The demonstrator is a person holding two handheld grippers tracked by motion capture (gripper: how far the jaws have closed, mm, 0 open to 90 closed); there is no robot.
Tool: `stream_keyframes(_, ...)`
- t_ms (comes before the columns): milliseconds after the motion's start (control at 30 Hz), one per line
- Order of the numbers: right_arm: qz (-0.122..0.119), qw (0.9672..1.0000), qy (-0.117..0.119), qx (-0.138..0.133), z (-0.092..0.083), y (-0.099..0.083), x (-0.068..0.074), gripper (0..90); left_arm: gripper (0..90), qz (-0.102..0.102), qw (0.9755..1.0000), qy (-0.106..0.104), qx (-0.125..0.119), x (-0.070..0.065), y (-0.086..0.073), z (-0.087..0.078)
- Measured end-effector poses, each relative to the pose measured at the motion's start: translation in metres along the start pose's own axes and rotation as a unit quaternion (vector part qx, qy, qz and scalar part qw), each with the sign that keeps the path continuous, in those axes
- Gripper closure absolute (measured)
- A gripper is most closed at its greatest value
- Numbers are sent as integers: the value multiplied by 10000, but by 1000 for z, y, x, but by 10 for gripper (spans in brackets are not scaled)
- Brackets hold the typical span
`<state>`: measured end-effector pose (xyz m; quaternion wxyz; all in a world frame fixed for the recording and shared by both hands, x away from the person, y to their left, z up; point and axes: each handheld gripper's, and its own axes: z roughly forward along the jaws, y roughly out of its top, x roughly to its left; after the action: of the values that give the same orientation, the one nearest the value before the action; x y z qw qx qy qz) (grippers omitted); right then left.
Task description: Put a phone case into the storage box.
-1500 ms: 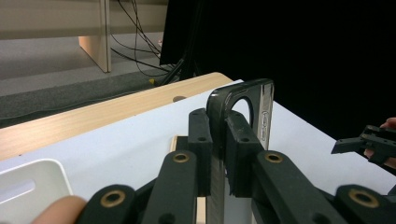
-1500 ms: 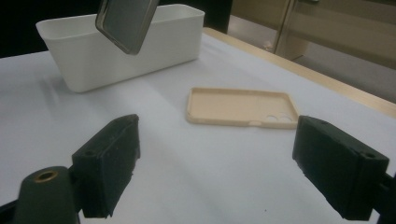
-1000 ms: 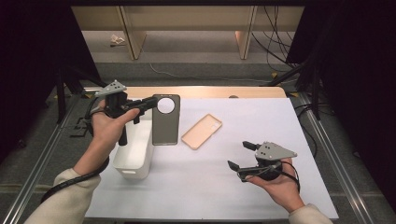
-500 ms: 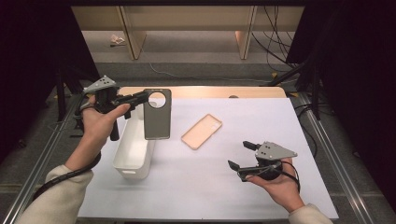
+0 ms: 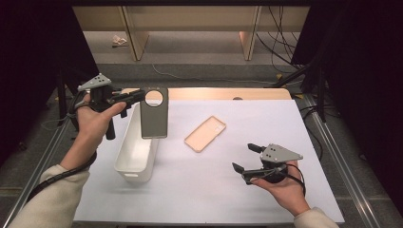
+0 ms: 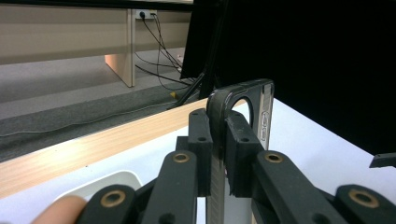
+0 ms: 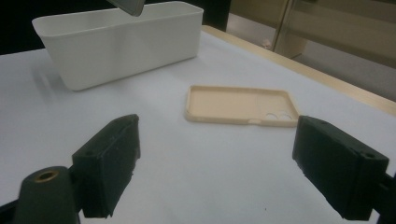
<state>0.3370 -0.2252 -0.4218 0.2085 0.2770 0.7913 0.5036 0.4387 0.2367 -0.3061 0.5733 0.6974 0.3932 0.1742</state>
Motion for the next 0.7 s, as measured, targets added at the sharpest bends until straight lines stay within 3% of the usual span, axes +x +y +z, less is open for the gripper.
stream_keyframes(700,30,10000,-39,-14,0,-1,-1,163,819,190,9997,133,-120,25,5,-4)
